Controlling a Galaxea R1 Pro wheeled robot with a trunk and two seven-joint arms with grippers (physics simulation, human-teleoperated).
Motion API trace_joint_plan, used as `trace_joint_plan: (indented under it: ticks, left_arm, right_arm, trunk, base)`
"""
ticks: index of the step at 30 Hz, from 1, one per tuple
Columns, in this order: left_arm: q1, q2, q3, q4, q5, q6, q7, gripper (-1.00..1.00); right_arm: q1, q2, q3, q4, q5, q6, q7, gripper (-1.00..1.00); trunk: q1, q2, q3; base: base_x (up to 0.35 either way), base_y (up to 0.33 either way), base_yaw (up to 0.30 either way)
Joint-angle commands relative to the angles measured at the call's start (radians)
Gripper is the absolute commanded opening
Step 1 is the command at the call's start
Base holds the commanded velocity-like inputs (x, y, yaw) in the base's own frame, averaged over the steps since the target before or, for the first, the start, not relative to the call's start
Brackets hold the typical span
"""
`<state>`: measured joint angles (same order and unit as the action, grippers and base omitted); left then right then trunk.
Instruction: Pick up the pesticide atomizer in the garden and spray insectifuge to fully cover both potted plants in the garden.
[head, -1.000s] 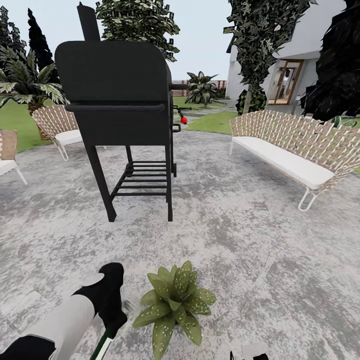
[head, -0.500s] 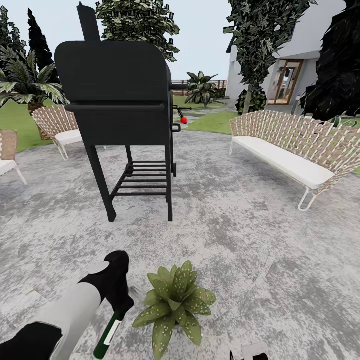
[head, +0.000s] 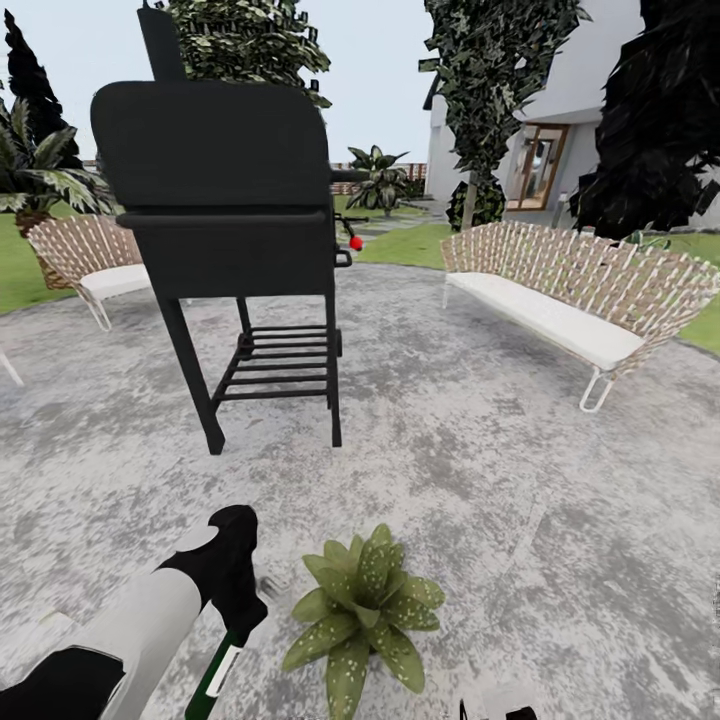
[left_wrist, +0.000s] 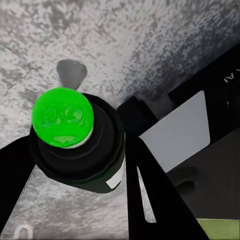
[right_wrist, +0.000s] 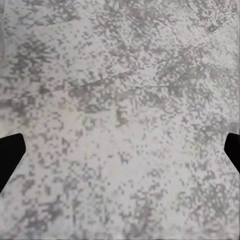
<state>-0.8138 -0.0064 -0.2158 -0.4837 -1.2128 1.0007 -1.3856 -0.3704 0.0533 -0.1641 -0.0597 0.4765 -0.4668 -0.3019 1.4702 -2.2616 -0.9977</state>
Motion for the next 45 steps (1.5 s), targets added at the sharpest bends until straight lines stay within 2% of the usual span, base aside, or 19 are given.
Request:
trace_joint_plan:
  ticks: [1, 5, 11, 19, 25, 31, 34, 37, 45]
  left_arm:
    - [0.000, 0.000, -0.003, -0.003, -0.008, 0.010, -0.010, -1.00]
    - [-0.001, -0.001, -0.002, -0.003, -0.007, 0.010, -0.010, -1.00]
    - [-0.001, -0.001, -0.001, -0.003, -0.007, 0.010, -0.010, -1.00]
    - [-0.001, -0.011, -0.002, 0.000, -0.006, 0.010, -0.009, -1.00]
    - [-0.001, -0.012, -0.003, 0.000, -0.005, 0.010, -0.009, -1.00]
    - [-0.001, -0.012, -0.006, -0.001, -0.005, 0.010, -0.009, -1.00]
    - [-0.001, -0.021, -0.006, 0.000, -0.008, 0.010, -0.009, -1.00]
    - [-0.001, -0.040, -0.008, 0.000, -0.017, 0.006, -0.009, -1.00]
    - [-0.002, -0.041, -0.010, -0.010, -0.018, 0.009, -0.009, -1.00]
  right_arm:
    - [-0.001, 0.000, -0.008, 0.001, 0.010, -0.003, -0.005, 1.00]
    - [-0.001, 0.000, -0.008, 0.002, 0.011, -0.003, -0.005, 1.00]
    - [-0.001, 0.001, -0.008, 0.003, 0.011, -0.003, -0.005, 1.00]
    - [-0.001, 0.000, -0.008, 0.003, 0.011, -0.003, -0.005, 1.00]
    - [-0.001, 0.000, -0.008, 0.003, 0.011, -0.003, -0.004, 1.00]
    - [-0.001, 0.000, -0.008, 0.003, 0.011, -0.003, -0.004, 1.00]
    - [-0.001, 0.000, -0.008, 0.003, 0.010, -0.003, -0.003, 1.00]
    - [-0.001, 0.000, -0.009, 0.003, 0.011, -0.003, -0.004, 1.00]
    - [-0.001, 0.000, -0.009, 0.004, 0.010, -0.003, -0.005, 1.00]
  trunk:
    - [-0.001, 0.000, 0.000]
    - [-0.001, 0.000, 0.002]
    - [-0.001, 0.000, 0.002]
    - [-0.001, 0.000, 0.006]
    - [-0.001, 0.000, 0.009]
    - [-0.001, 0.000, 0.013]
    - [-0.001, 0.000, 0.014]
    - [-0.001, 0.000, 0.016]
    - [-0.001, 0.000, 0.020]
  base:
    - [-0.188, 0.240, -0.254]
    - [-0.037, 0.234, -0.195]
    - [0.225, 0.242, -0.011]
    - [0.037, 0.036, -0.222]
    - [-0.216, 0.015, -0.248]
    - [-0.155, 0.227, -0.248]
    - [0.149, 0.301, -0.248]
    - [0.066, 0.119, -0.248]
    - [-0.057, 0.054, -0.248]
